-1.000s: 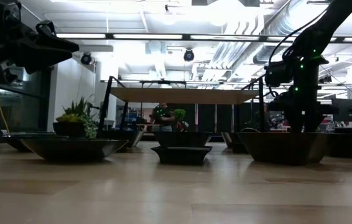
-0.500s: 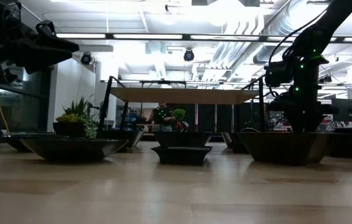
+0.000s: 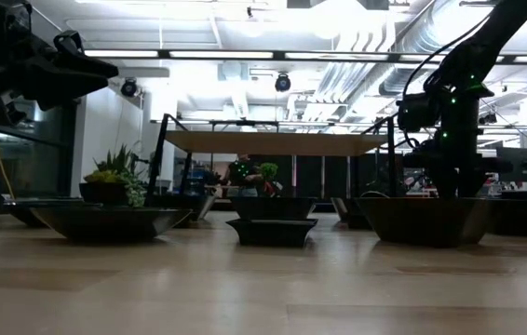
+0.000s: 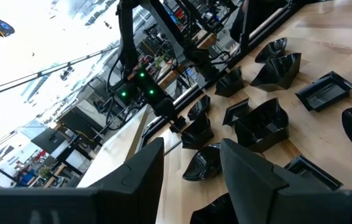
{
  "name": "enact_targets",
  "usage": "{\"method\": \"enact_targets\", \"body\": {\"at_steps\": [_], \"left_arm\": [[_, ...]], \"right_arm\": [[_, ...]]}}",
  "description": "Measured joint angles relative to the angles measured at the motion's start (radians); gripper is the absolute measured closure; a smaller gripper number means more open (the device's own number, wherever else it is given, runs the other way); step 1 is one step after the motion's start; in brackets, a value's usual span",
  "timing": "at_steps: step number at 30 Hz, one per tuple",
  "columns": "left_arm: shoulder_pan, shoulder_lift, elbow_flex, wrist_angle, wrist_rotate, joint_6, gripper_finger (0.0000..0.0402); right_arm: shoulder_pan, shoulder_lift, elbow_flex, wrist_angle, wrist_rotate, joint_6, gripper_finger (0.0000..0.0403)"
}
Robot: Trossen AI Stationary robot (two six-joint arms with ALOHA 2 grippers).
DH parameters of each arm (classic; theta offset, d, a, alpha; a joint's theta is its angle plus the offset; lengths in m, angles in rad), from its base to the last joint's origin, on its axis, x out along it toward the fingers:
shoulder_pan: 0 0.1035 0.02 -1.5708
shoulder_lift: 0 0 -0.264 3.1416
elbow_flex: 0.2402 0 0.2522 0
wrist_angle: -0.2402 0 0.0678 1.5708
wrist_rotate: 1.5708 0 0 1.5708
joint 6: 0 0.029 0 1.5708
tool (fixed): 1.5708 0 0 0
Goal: Pick & Place Mini shaped plates
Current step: Put the black square plate on the shelf
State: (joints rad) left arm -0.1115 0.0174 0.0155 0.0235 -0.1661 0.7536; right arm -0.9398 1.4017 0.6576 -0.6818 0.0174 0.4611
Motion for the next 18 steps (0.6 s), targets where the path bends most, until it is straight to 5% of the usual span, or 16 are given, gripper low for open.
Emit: {"method": "enact_targets", "body": {"at_steps": [18], "left_arm": [[0.0, 0.0, 0.0, 0.0, 0.0, 0.0, 0.0247]], "right_arm": [[-0.003, 0.0, -0.019, 0.047, 0.01, -0.073, 0.0266]]}}
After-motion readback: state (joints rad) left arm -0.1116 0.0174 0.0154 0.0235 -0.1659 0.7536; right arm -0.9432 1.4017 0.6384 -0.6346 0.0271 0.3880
